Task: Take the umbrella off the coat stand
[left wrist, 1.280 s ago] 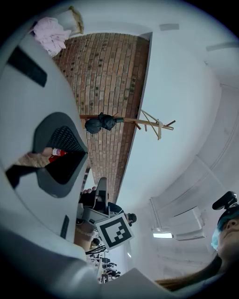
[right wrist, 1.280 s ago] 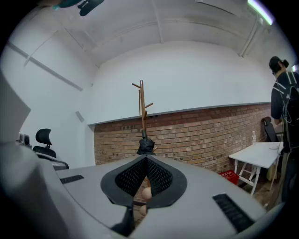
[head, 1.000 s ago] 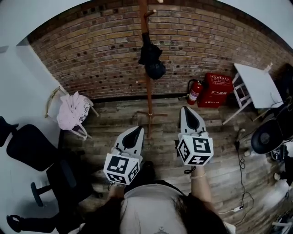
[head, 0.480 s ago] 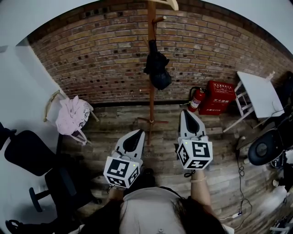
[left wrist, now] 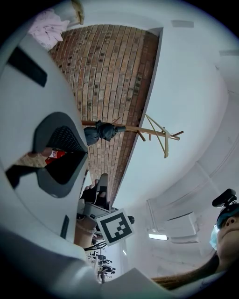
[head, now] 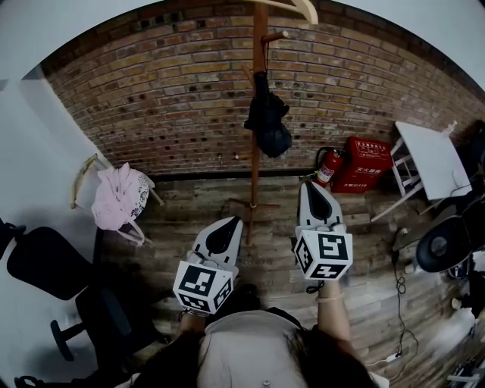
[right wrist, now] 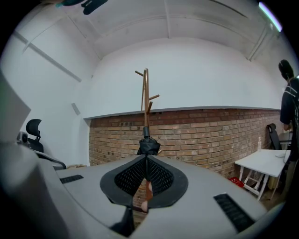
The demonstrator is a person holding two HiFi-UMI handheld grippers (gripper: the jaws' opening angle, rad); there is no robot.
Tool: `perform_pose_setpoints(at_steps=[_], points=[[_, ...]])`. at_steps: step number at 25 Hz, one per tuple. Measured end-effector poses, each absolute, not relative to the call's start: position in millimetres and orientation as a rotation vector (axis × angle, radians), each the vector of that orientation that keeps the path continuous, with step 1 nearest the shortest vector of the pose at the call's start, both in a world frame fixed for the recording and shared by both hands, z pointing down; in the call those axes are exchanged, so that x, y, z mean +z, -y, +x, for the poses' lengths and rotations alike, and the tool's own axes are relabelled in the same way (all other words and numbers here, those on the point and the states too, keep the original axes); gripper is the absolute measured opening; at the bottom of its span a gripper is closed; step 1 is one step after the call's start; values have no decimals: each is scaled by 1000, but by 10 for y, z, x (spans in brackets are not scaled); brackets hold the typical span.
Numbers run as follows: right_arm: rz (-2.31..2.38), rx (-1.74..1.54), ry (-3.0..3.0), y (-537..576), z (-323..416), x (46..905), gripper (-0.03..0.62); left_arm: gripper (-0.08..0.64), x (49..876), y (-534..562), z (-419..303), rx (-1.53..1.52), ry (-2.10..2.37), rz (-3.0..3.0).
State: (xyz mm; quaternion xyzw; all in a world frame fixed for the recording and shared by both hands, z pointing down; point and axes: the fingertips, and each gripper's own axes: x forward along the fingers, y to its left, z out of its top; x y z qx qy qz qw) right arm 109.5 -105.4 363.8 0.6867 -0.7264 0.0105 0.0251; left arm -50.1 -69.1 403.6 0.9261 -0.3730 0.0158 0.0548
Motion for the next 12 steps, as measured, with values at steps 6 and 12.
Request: perform_pose_setpoints(at_steps=[6, 12], points=[[2131, 34, 2234, 1228, 1014, 3652, 38, 11, 4054, 863, -551, 43, 1093, 2821], [2121, 24, 2236, 1358, 957, 3621, 38, 11, 4037, 995, -574, 34, 1077, 2828]])
